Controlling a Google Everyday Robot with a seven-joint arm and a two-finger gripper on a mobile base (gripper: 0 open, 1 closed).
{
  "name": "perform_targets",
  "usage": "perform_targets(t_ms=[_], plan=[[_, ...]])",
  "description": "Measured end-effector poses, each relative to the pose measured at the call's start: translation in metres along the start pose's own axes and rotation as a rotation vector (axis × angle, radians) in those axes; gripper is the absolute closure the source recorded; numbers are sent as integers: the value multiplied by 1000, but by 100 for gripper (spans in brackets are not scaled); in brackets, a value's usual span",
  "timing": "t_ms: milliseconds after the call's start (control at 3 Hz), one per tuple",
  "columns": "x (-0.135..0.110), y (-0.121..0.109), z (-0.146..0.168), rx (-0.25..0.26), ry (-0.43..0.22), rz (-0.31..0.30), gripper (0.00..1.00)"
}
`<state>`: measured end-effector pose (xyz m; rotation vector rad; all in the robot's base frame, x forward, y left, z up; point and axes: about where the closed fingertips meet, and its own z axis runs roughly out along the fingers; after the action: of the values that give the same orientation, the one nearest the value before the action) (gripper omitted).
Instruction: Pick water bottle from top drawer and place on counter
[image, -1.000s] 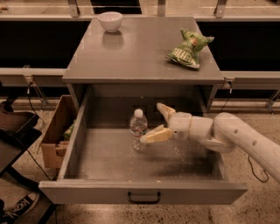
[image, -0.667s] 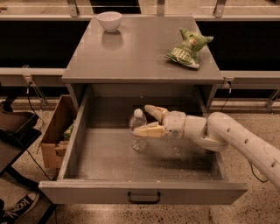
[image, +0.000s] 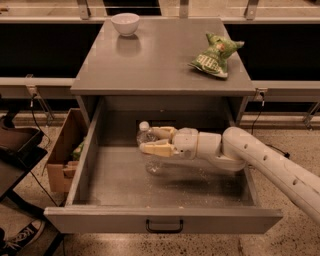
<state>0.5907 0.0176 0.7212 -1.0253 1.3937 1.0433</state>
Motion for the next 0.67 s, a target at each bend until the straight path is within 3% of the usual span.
perform_targets(t_ms=[333, 667], plan=[[-10, 3, 7, -13, 16, -19, 94], [-54, -1, 16, -33, 50, -90, 100]])
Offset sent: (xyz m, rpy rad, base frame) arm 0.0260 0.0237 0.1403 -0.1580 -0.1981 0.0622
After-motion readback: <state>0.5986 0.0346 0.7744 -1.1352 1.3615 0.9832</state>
